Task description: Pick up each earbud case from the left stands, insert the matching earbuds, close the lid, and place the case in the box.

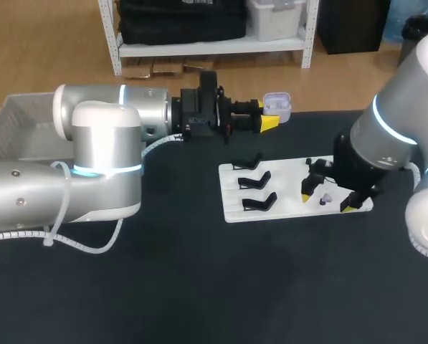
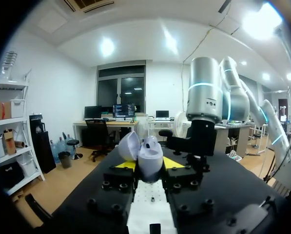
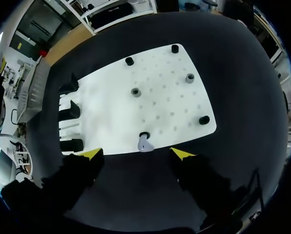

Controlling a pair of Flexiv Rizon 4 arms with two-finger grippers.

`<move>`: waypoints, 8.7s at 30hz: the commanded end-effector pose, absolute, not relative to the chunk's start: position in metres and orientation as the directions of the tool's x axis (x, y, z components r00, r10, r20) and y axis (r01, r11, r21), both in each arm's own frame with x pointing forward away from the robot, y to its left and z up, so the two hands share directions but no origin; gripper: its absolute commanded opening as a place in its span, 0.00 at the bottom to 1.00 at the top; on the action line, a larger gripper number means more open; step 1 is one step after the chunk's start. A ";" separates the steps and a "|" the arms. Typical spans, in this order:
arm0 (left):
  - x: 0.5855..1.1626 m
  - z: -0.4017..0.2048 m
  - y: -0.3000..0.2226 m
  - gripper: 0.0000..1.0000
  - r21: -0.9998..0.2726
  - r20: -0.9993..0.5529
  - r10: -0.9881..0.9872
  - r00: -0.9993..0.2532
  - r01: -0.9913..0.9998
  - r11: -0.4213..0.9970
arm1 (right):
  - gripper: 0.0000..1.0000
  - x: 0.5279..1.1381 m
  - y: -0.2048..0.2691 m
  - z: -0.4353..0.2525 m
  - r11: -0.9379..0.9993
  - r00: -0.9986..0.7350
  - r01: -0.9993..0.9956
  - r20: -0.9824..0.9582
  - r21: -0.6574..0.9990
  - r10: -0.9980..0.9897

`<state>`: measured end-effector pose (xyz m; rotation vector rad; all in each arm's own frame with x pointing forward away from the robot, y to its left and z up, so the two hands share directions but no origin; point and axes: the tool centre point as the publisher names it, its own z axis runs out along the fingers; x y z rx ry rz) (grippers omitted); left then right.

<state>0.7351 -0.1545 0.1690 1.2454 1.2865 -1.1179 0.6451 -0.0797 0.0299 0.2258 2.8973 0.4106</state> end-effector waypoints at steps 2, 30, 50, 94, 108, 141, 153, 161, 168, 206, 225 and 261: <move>0.736 0.169 -0.155 0.00 0.017 -0.996 0.090 0.013 0.999 0.048 | 0.78 0.652 -0.080 0.028 0.949 -0.970 0.120 -0.166 0.293 0.174; 0.736 0.169 -0.155 0.00 0.017 -0.996 0.090 0.013 0.999 0.048 | 0.38 0.654 -0.091 0.023 0.947 -0.967 0.153 -0.155 0.282 0.202; 0.736 0.169 -0.155 0.00 0.017 -0.996 0.090 0.013 0.999 0.048 | 0.00 0.654 -0.086 0.021 0.947 -0.968 0.154 -0.149 0.281 0.201; 0.736 0.169 -0.155 0.00 0.017 -0.996 0.090 0.013 0.999 0.048 | 0.00 0.642 -0.024 0.213 0.882 -0.889 -0.454 -0.138 0.128 -0.438; 0.736 0.169 -0.155 0.00 0.017 -0.996 0.090 0.013 0.999 0.048 | 0.00 0.673 0.003 0.235 0.758 -0.752 -0.649 -0.213 0.071 -0.624; 0.736 0.169 -0.155 0.00 0.017 -0.996 0.090 0.013 0.999 0.048 | 0.00 0.712 0.012 0.223 0.686 -0.671 -0.727 -0.243 0.027 -0.701; 0.736 0.169 -0.155 0.00 0.017 -0.996 0.090 0.013 0.999 0.048 | 0.00 0.715 0.011 0.218 0.686 -0.671 -0.727 -0.230 0.018 -0.705; 0.736 0.169 -0.155 0.00 0.017 -0.996 0.090 0.013 0.999 0.048 | 0.00 0.716 0.012 0.215 0.684 -0.669 -0.729 -0.218 0.012 -0.710; 0.736 0.169 -0.155 0.00 0.017 -0.996 0.090 0.013 0.999 0.048 | 0.00 0.717 0.011 0.213 0.681 -0.666 -0.733 -0.205 0.000 -0.717; 0.736 0.169 -0.155 0.00 0.017 -0.996 0.090 0.013 0.999 0.048 | 0.32 0.717 0.011 0.212 0.684 -0.665 -0.728 -0.188 -0.053 -0.722; 0.736 0.169 -0.155 0.00 0.017 -0.996 0.090 0.013 0.999 0.048 | 0.33 0.719 0.006 0.222 0.699 -0.676 -0.713 -0.203 -0.063 -0.708; 0.736 0.169 -0.155 0.00 0.017 -0.996 0.090 0.013 0.999 0.048 | 0.09 0.706 0.008 0.212 0.737 -0.724 -0.676 -0.202 0.012 -0.660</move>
